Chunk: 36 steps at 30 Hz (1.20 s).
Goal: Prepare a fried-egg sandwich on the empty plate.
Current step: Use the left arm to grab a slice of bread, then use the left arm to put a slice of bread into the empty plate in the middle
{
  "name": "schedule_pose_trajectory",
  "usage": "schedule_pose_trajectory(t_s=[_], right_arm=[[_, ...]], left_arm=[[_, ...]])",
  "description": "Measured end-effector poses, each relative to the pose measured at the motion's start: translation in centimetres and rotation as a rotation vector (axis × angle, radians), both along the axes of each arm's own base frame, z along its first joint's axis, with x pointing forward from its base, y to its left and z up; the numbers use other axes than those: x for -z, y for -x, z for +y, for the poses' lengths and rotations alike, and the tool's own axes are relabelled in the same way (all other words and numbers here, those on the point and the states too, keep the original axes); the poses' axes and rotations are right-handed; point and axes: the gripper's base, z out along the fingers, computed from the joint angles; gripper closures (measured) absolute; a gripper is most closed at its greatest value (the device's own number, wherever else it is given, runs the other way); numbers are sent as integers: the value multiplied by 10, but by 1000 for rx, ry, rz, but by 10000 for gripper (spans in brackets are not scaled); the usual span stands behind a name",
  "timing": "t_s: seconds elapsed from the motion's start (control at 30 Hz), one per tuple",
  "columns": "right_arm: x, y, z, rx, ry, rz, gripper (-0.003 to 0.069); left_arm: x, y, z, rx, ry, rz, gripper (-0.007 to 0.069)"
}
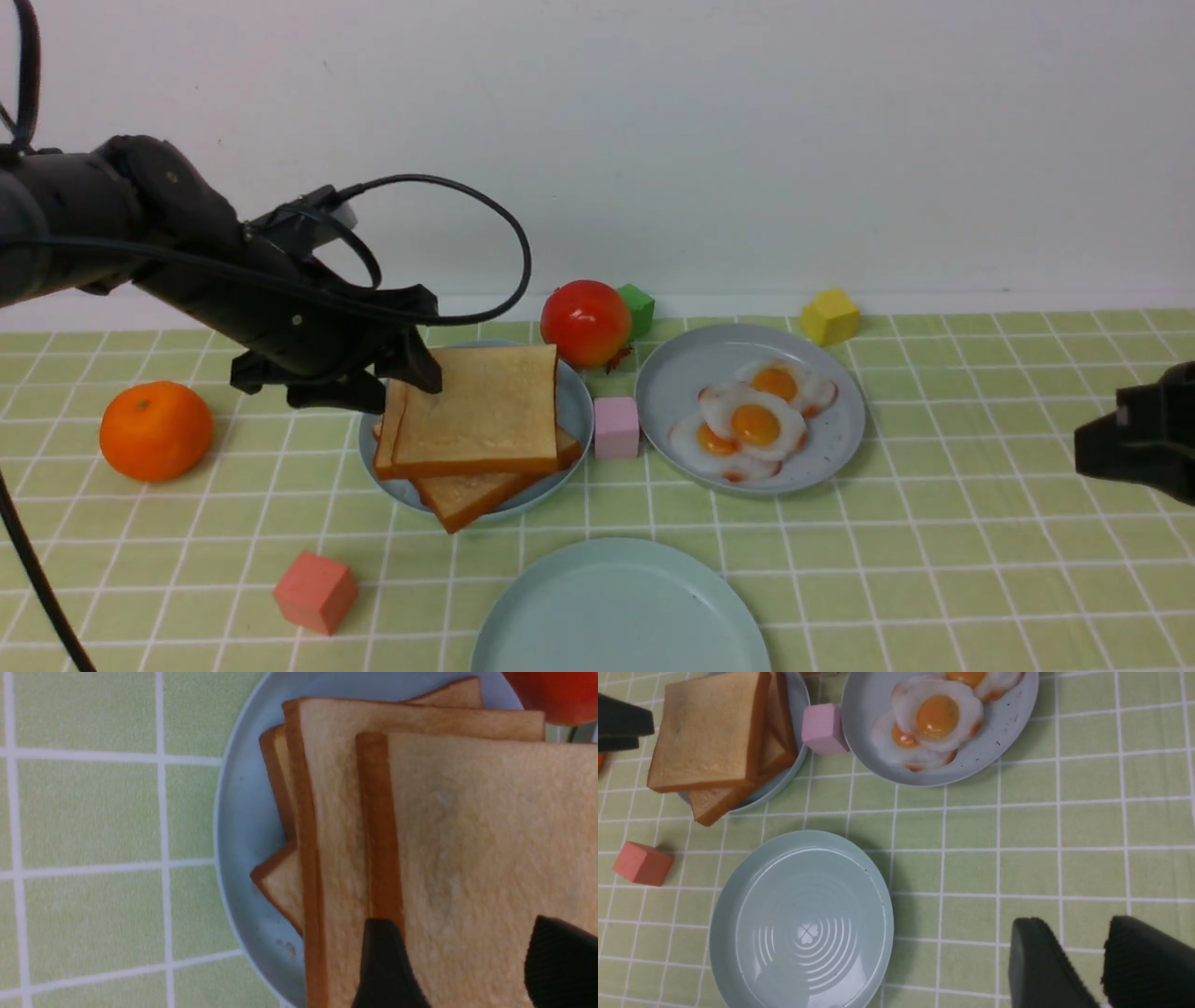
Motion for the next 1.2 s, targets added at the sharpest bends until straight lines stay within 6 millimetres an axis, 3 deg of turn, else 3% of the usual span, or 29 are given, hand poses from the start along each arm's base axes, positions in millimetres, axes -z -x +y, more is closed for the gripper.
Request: schedule_pose_trajectory(t_s=[0.23, 0.43, 0.53, 0.67, 0.73, 0.87, 0.9, 0.97, 1.03, 1.07, 1.1, 1.13, 1.2], right_arm=[[1, 2, 0, -9, 6, 23, 419], [1, 2, 0, -9, 3, 24, 419], [2, 2, 0, -10, 3, 26, 419], [2, 3, 0, -13, 5, 35, 419], [3, 3, 0, -16, 10, 44, 419], [3, 4, 0, -17, 11, 47, 419], [3, 4, 0, -17, 12, 48, 419], [3, 4, 0, -17, 12, 48, 419], [3, 4, 0, -17, 12, 48, 419], [3, 4, 0, -17, 13, 48, 419], [3, 4, 0, -17, 13, 48, 419], [3, 4, 0, -18, 14, 50, 419], [3, 4, 0, -18, 14, 51, 419]], left_arm=[[24, -8, -1, 14, -8, 43, 244], [24, -10, -1, 42, -10, 29, 386], [23, -11, -1, 44, -9, 25, 529], [16, -11, -1, 65, -15, 19, 575], [-1, -8, -2, 87, -16, -7, 575], [-37, 13, -9, 252, -1, -44, 575], [-38, 15, -10, 265, -2, -46, 575], [-43, 37, -33, 382, 101, -15, 575], [-36, 47, -45, 408, 160, 27, 575], [-18, 64, -59, 436, 226, 108, 575], [-19, 64, -61, 441, 231, 107, 575], [0, 81, -73, 480, 257, 160, 575], [10, 90, -79, 502, 250, 175, 575]])
